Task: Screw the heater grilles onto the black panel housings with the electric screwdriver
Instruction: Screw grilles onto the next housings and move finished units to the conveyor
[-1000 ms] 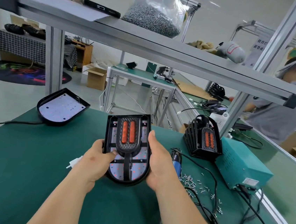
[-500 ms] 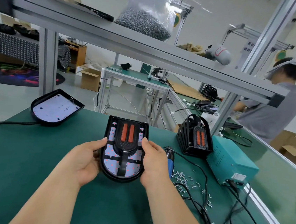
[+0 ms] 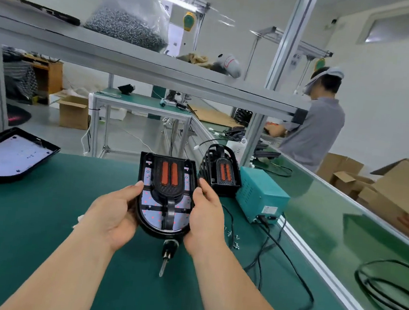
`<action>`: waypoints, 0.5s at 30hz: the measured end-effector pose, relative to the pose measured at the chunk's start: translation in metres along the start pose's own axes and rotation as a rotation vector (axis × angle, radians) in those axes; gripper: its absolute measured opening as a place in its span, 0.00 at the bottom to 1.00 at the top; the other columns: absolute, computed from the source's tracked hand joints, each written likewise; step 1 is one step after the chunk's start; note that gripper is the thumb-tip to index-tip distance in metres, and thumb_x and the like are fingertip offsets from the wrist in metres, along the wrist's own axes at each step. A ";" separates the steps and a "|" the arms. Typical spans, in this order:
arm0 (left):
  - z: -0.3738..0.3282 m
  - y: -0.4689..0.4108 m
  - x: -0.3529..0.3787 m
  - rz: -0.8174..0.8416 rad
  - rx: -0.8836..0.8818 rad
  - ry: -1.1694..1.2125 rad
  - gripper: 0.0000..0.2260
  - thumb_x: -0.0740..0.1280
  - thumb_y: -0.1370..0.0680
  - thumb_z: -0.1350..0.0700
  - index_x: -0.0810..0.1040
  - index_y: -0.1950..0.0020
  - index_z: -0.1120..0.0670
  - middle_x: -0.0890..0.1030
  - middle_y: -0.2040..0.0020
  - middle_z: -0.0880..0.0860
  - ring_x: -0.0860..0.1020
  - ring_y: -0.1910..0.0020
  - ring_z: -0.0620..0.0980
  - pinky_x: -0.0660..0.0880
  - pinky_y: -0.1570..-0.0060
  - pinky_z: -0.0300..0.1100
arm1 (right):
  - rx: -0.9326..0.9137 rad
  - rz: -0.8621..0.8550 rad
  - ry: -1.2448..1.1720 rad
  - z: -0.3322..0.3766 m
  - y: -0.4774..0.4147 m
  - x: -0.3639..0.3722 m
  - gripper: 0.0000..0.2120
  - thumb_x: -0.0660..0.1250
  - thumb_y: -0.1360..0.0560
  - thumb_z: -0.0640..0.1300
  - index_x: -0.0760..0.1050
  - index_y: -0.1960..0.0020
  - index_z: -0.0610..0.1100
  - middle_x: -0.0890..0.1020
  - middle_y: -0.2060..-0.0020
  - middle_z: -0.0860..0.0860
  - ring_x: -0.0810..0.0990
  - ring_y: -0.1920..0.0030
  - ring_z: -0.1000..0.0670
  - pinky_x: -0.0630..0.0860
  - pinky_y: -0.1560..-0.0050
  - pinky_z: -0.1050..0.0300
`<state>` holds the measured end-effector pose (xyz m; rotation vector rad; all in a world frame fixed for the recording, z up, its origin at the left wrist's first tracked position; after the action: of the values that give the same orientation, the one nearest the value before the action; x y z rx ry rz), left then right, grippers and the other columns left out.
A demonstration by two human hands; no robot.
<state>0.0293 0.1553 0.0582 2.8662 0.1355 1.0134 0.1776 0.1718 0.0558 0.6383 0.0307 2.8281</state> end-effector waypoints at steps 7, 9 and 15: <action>0.058 0.003 0.083 0.133 -0.141 -0.009 0.11 0.58 0.16 0.62 0.78 0.41 0.62 0.85 0.50 0.60 0.85 0.59 0.54 0.80 0.64 0.47 | -0.080 -0.171 0.007 0.055 0.011 -0.087 0.13 0.59 0.17 0.38 0.78 0.39 0.50 0.85 0.49 0.52 0.84 0.49 0.51 0.80 0.41 0.49; 0.078 0.004 0.106 0.150 -0.165 -0.013 0.15 0.59 0.17 0.63 0.72 0.30 0.62 0.81 0.40 0.62 0.82 0.52 0.57 0.78 0.58 0.51 | -0.107 -0.229 0.007 0.069 0.013 -0.115 0.14 0.59 0.17 0.38 0.78 0.38 0.49 0.85 0.48 0.51 0.84 0.48 0.50 0.80 0.40 0.48; 0.135 0.018 0.176 0.217 -0.235 -0.013 0.17 0.61 0.18 0.64 0.68 0.28 0.56 0.82 0.53 0.53 0.82 0.61 0.49 0.75 0.62 0.48 | -0.206 -0.413 -0.025 0.107 0.031 -0.196 0.12 0.60 0.18 0.37 0.79 0.42 0.50 0.85 0.49 0.48 0.84 0.48 0.47 0.80 0.42 0.48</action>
<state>0.2514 0.1497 0.0655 2.7127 -0.2822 0.9708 0.3877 0.0915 0.0725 0.5482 -0.1190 2.3867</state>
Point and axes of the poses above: each hand's wrist, its own y-axis away from the middle knuckle, its own x-axis out of the palm, z = x × y, the point moved 5 cm from there along -y, towards the middle knuckle
